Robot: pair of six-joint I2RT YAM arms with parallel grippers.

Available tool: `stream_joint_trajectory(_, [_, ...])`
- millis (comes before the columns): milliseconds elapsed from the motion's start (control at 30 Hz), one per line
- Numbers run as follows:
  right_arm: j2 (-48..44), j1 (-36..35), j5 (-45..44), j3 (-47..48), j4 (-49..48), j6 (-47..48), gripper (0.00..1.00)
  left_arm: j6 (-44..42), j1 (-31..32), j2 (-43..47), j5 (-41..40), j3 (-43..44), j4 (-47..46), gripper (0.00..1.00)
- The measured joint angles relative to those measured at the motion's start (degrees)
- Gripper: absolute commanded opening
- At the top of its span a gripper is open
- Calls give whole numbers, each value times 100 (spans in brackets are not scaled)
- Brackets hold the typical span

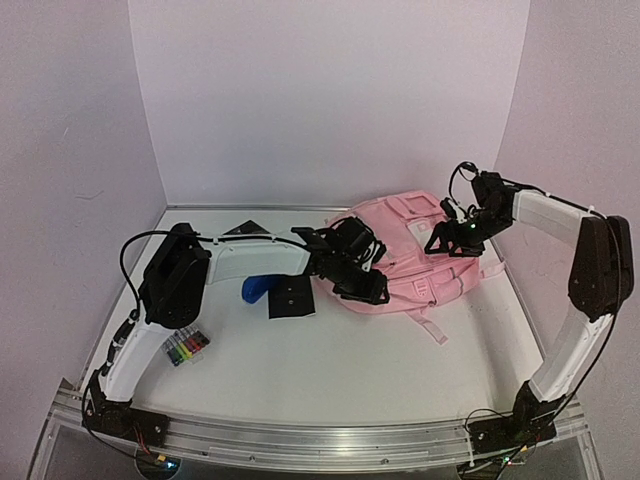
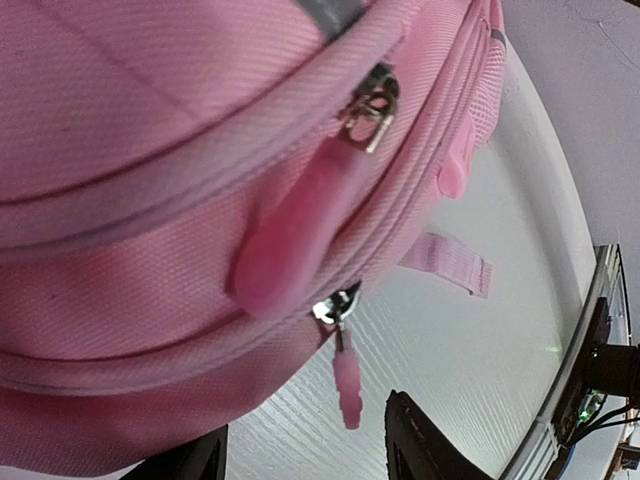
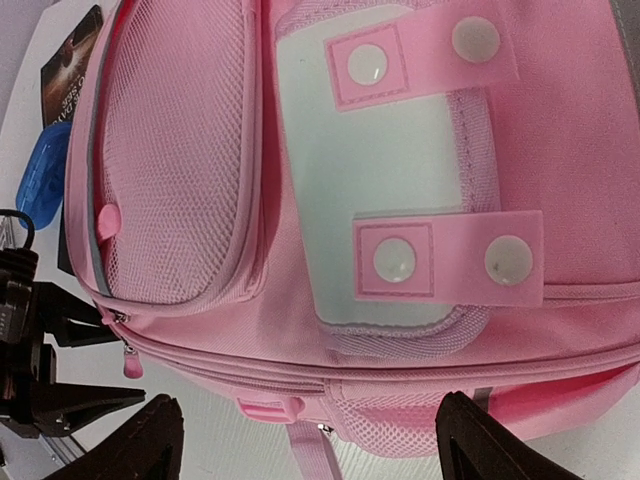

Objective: Pack the student bag
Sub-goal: Unzip the student bag at the center of the board.

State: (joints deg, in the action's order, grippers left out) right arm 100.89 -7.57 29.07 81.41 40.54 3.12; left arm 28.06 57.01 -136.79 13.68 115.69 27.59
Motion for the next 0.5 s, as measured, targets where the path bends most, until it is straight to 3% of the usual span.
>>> stream_joint_trajectory(267, [49, -109, -89, -47, -164, -37, 88, -115, 20, -43, 160, 103, -159, 43])
stream_joint_trajectory(500, [51, -175, -98, -96, -214, -40, 88, -100, 9, -52, 130, 132, -322, 19])
